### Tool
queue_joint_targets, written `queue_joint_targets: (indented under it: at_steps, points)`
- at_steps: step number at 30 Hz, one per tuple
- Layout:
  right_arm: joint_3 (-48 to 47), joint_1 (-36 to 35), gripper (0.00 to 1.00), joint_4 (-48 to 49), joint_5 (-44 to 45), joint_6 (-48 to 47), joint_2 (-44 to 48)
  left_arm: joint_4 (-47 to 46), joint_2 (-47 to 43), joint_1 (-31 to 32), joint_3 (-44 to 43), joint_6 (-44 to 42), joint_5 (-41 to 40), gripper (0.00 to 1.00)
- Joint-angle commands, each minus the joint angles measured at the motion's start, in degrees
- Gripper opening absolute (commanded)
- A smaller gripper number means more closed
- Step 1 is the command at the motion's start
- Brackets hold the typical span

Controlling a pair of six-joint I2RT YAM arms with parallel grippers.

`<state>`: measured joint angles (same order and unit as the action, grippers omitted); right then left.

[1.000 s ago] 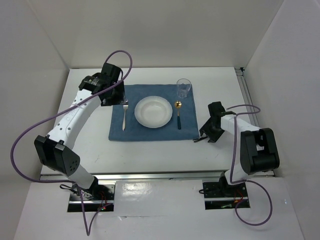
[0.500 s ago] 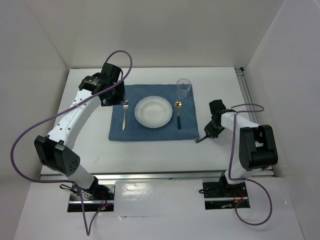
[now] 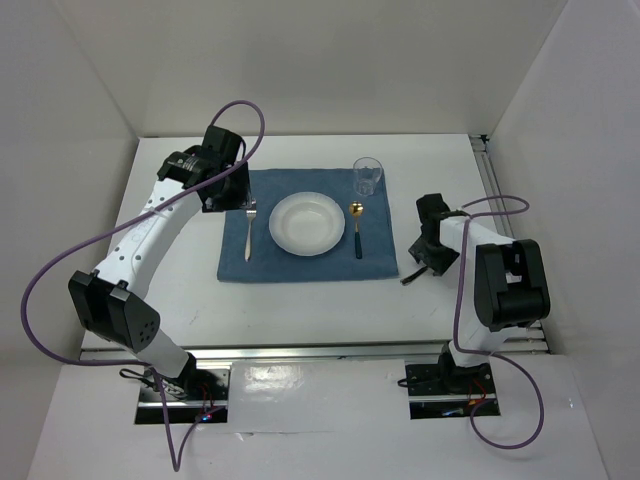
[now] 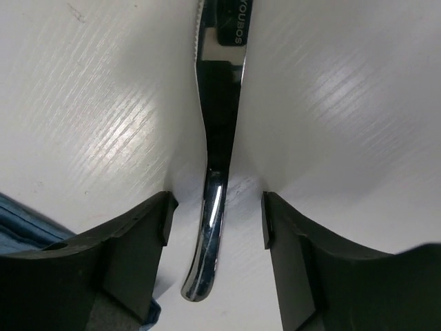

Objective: Set the dinner table for one person

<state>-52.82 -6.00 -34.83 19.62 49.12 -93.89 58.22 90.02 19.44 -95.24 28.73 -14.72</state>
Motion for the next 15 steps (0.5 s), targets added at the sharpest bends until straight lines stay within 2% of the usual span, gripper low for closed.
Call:
queue_joint_targets:
  at_steps: [1, 3, 4, 6, 8, 9, 12, 15]
  points:
    - [1.7, 0.1, 0.67, 1.1, -1.2, -1.8, -2.9, -1.2, -0.1, 0.2, -1.1, -0.3, -0.5, 0.69]
    - [2.4, 0.1, 0.65, 1.8, -2.4, -1.8, -2.9, -1.2, -0.1, 0.2, -1.1, -0.3, -0.5, 0.69]
    - [3.0, 0.1, 0.61, 2.5, -2.4, -1.8, -3.6, -1.2, -0.1, 0.2, -1.1, -0.3, -0.5, 0.69]
    - [3.6, 0.1, 0.43, 4.0, -3.4, -1.8, -3.6, -1.2, -0.1, 0.2, -1.1, -0.3, -0.5, 0.69]
    - [4.1, 0.1, 0.33, 4.5, -4.2, -1.8, -4.1, -1.2, -0.1, 0.2, -1.1, -0.3, -0.5, 0.69]
    - [4.1, 0.1, 0.25, 4.5, -4.2, -1.8, -4.1, -1.2, -0.1, 0.2, -1.1, -0.9, -1.0, 0.69]
    - [3.5, 0.1, 0.08, 2.6, -1.4, -1.8, -2.7, -0.6, -0.1, 0.2, -1.1, -0.9, -2.8, 0.69]
    - [1.1, 0.1, 0.04, 0.6, 1.6, -3.0, 1.0, -0.1, -0.1, 0.2, -1.1, -0.9, -3.4, 0.69]
